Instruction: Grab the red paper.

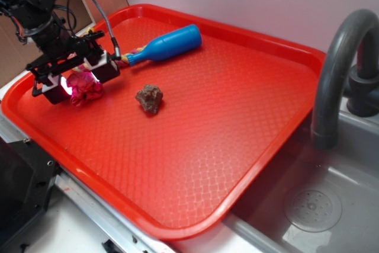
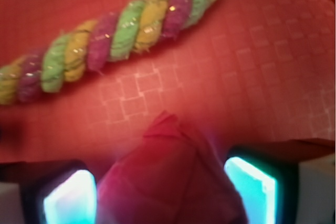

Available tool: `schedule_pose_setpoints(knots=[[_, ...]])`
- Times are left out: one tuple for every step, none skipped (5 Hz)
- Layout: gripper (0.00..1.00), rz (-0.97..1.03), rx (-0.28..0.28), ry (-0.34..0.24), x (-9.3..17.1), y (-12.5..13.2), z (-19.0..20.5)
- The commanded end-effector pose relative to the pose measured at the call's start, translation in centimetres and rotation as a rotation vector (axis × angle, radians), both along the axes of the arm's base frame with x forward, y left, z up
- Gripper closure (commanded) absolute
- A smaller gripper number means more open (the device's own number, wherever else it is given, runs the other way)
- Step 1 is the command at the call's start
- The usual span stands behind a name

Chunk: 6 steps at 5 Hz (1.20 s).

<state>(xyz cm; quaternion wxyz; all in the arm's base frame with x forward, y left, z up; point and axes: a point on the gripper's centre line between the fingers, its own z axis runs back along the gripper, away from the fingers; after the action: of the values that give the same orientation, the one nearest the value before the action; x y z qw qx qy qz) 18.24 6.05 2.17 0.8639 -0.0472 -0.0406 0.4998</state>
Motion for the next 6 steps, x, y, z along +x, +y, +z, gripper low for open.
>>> schedule_pose_setpoints(knots=[[1.00, 0.044, 0.078, 0.041, -0.6, 0.4, -0.6], [1.00, 0.017, 0.090, 0.022, -0.4, 0.4, 1.0], [1.00, -0.202, 0.038, 0.034, 0.4, 0.6, 6.0], [1.00, -0.456, -0.089, -0.019, 1.1, 0.0, 10.9], [1.00, -0.708, -0.104, -0.072, 1.2, -3.0, 14.2], [1.00, -0.857, -0.016, -0.147, -0.6, -7.2, 18.7]])
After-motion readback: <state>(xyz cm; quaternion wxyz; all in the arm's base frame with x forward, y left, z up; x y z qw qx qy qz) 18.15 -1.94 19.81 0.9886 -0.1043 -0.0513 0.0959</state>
